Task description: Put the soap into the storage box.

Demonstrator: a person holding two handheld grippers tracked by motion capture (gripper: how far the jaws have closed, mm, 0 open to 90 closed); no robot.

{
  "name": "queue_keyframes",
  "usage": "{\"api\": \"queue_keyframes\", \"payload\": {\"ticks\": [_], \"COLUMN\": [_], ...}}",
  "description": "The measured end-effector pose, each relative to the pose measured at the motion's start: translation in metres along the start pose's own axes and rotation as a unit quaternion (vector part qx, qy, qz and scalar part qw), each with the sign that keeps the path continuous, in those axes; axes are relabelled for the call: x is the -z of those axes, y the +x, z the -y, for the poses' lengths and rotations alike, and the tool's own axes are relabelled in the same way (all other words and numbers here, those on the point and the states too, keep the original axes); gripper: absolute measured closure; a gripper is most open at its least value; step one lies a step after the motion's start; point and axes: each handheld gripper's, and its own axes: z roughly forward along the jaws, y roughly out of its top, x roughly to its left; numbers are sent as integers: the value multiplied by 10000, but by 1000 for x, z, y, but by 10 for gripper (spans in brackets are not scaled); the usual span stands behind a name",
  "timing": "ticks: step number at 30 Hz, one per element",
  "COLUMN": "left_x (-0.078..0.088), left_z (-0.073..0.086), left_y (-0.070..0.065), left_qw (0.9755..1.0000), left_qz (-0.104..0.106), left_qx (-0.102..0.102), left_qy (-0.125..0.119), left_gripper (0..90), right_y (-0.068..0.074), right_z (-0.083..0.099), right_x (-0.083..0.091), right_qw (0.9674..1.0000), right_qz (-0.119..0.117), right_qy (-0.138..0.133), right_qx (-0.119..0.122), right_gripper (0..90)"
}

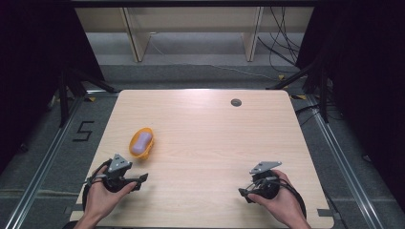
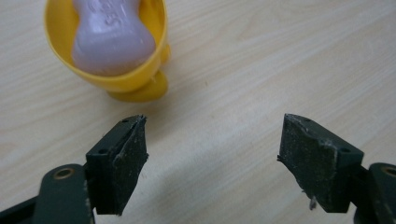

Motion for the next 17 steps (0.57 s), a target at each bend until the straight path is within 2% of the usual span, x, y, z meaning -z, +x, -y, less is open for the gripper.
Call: {"api": "queue_keyframes", "payload": {"ticks": [1, 2, 3, 4, 5, 6, 7, 8, 9, 10, 14, 17], "left_x": [-4, -2, -6, -7, -8, -9, -10, -10, -12, -12, -13, -15], "left_z": [3, 4, 6, 7, 7, 7, 7, 7, 8, 8, 8, 8], "left_y": [-3, -1, -3, -2, -2, -2, -2, -1, -2, -2, -3, -5], "left_qw": [9997, 10000, 9999, 9999, 10000, 9999, 9999, 9999, 9998, 9998, 9999, 9999], "left_qz": [-12, -20, 16, 26, 28, 10, 78, 49, 96, 96, 121, 147], "left_qx": [136, -47, 94, 91, 68, 103, 138, 89, 139, 139, -57, -3], "left_qy": [-205, 23, -66, -48, -62, -50, -69, -28, -69, -69, 100, 65], "left_gripper": [226, 226, 227, 228, 230, 230, 230, 231, 232, 232, 231, 224], "right_y": [0, 0, -1, 0, -1, -1, 0, 0, -2, -2, -2, -1], "right_z": [0, 0, -1, -1, -1, -1, -2, -1, -2, -2, -1, -2], "right_x": [-1, -1, 0, 1, 1, 1, 3, 2, 3, 3, 3, 2], "right_qw": [10000, 10000, 10000, 10000, 9999, 9999, 9999, 9998, 9999, 9999, 9998, 9997], "right_qz": [43, 43, 35, 11, 52, 57, 34, 18, 58, 58, 58, 70], "right_qy": [-82, -82, -54, -63, -113, -117, -97, -200, -153, -153, -160, -231], "right_qx": [23, 23, 46, -27, 63, 54, -41, -63, 49, 49, 69, 40], "right_gripper": [277, 277, 278, 279, 280, 280, 280, 280, 280, 280, 284, 289]}}
